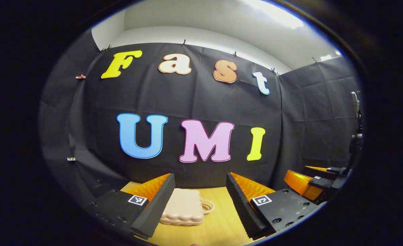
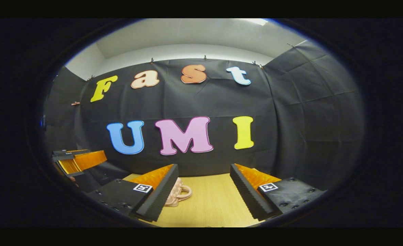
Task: First open the suitcase, pack the skin care products into it, and then close the suitcase.
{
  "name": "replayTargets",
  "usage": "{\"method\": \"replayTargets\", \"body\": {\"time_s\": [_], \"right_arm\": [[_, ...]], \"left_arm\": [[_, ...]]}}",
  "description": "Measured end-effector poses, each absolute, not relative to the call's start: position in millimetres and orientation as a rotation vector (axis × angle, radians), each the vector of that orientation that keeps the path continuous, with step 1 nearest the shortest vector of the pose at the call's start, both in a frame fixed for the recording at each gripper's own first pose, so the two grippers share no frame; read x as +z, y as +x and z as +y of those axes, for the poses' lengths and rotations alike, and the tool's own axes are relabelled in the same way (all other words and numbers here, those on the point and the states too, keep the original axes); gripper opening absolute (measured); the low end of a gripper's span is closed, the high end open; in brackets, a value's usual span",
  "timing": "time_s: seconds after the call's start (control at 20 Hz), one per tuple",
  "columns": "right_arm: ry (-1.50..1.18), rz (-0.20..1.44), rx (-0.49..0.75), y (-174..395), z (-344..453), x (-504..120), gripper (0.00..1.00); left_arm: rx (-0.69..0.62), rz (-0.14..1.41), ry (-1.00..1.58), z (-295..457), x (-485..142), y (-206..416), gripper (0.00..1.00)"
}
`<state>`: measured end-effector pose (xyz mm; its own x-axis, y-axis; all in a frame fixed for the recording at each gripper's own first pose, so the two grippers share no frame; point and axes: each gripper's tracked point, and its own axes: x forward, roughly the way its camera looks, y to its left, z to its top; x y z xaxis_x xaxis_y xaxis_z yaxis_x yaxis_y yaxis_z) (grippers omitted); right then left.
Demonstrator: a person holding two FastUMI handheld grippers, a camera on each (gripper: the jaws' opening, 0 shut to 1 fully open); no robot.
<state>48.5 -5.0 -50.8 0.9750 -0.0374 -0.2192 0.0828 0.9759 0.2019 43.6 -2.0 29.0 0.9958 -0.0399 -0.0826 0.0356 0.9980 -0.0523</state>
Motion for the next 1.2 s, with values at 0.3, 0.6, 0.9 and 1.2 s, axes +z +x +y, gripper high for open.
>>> {"method": "replayTargets", "body": {"time_s": [0.3, 0.6, 0.9, 1.2], "right_arm": [[0.186, 0.173, -0.075, 53, -15, -37, 0.97], [0.19, 0.171, -0.072, 51, -14, -31, 0.97], [0.182, 0.167, -0.056, 52, -7, -28, 0.97], [0.176, 0.169, -0.047, 51, 1, -27, 0.97]], "left_arm": [[-0.012, 0.064, -0.039, 5, 37, 40, 0.96], [0.006, 0.067, -0.046, 12, 36, 38, 0.96], [0.023, 0.079, -0.058, 19, 32, 35, 0.95], [0.033, 0.082, -0.048, 25, 30, 34, 0.96]]}}
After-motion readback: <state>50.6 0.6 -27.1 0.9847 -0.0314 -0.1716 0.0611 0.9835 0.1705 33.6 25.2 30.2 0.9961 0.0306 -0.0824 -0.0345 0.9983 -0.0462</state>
